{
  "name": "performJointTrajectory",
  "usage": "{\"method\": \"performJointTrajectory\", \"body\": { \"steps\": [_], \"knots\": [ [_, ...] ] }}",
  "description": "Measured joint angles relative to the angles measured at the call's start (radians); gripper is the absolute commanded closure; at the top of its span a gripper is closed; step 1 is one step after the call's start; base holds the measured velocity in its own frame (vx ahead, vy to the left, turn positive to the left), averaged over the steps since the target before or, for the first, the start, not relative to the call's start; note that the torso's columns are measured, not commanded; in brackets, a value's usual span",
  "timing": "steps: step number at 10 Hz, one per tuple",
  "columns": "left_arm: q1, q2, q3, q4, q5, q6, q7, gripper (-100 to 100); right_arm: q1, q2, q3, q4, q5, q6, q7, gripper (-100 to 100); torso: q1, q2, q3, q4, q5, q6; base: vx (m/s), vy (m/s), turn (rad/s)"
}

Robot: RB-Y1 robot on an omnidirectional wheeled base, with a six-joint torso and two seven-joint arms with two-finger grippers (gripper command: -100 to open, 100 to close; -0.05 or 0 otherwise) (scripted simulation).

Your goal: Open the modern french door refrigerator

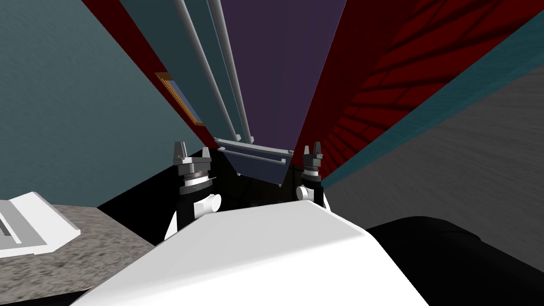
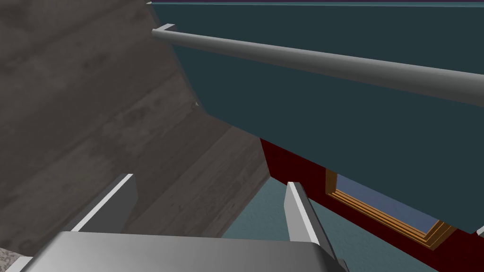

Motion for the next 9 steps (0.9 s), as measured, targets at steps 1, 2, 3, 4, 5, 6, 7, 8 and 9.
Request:
{"method": "performJointTrajectory", "body": {
  "steps": [1,2,3,4,5,6,7,8,9],
  "knots": [
    [0.000,0.000,0.000,0.000,0.000,0.000,0.000,0,0.000,0.000,0.000,0.000,0.000,0.000,0.000,0,0.000,0.074,-0.147,0.074,0.000,0.000,0.000,0.000,0.000],
    [0.000,0.000,0.000,0.000,0.000,0.000,0.000,0,0.000,0.000,0.000,0.000,0.000,0.000,0.000,0,0.000,0.148,-0.295,0.148,0.000,0.000,0.000,0.000,0.000],
    [0.000,0.000,0.000,0.000,0.000,0.000,0.000,0,0.000,0.000,0.000,0.000,0.000,0.000,0.000,0,0.000,0.222,-0.443,0.221,0.000,0.000,0.000,0.000,0.000],
    [0.000,0.000,0.000,0.000,0.000,0.000,0.000,-100,0.000,0.000,0.000,0.000,0.000,0.000,0.000,0,0.000,0.295,-0.590,0.295,0.000,0.000,0.024,0.009,-0.028],
    [-0.005,0.015,-0.004,0.015,-0.004,-0.005,-0.004,-100,0.000,0.000,0.000,0.000,0.000,0.000,0.000,0,0.001,0.328,-0.660,0.328,0.000,0.000,0.039,0.026,-0.037],
    [-0.004,0.033,-0.006,0.028,-0.005,-0.015,-0.008,-100,0.000,0.000,0.000,0.000,0.000,0.000,0.000,0,0.001,0.337,-0.680,0.338,0.000,0.000,0.057,0.040,-0.054],
    [-0.002,0.054,-0.009,0.045,-0.008,-0.026,-0.012,-100,0.000,0.000,0.000,0.000,0.000,0.000,0.000,0,0.002,0.339,-0.685,0.340,0.000,0.000,0.077,0.033,-0.051],
    [-0.005,0.071,-0.011,0.072,-0.011,-0.042,-0.017,-100,0.000,0.000,0.000,0.000,0.000,0.000,0.000,0,0.000,0.340,-0.685,0.341,0.000,0.000,0.083,0.028,-0.041],
    [-0.014,0.079,-0.014,0.095,-0.016,-0.052,-0.023,-100,0.000,0.000,0.000,0.000,0.000,0.000,0.000,0,-0.001,0.341,-0.685,0.342,0.000,0.000,0.075,0.031,-0.044]
  ]
}}
